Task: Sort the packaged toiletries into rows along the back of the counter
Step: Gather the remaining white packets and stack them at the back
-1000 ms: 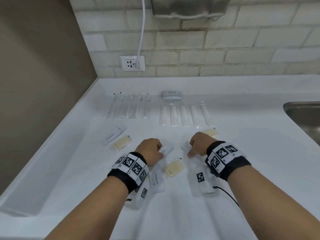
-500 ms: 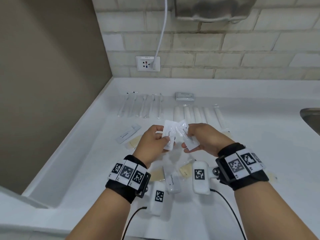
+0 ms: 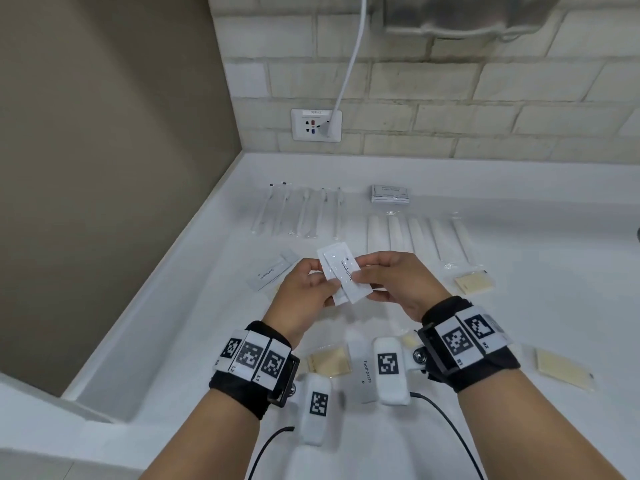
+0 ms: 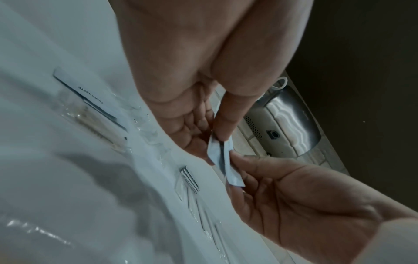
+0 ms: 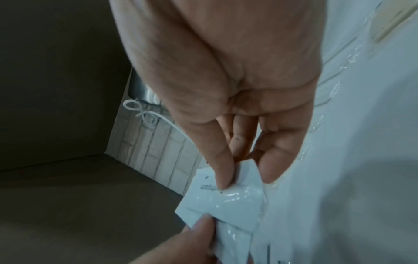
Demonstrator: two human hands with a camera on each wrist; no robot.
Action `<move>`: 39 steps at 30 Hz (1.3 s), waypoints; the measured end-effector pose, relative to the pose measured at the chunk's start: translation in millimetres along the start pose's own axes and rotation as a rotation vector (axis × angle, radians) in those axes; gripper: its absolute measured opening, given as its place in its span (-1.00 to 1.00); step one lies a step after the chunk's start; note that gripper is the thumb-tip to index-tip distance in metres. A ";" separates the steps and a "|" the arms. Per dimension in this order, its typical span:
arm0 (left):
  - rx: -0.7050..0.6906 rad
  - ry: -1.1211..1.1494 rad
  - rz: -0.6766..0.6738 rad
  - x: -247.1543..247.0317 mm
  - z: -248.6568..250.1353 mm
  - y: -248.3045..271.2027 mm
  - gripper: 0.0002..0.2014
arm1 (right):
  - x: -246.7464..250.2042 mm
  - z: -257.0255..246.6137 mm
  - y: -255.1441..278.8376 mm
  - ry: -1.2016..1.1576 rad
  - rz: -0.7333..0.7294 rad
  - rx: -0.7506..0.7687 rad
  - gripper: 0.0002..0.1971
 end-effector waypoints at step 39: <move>0.002 -0.114 -0.195 -10.1 8.2 3.6 -0.78 | 8.1 -16.7 7.4 0.166 0.192 0.223 -0.46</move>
Point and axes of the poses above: each hand's wrist, its own y-axis away from the middle knuckle, its own x-axis out of the back of the hand, z = x × y, the point moved 8 cm from there along -y, towards the middle knuckle, and after that the axes turned 14 degrees about -x, right-handed, at the moved point
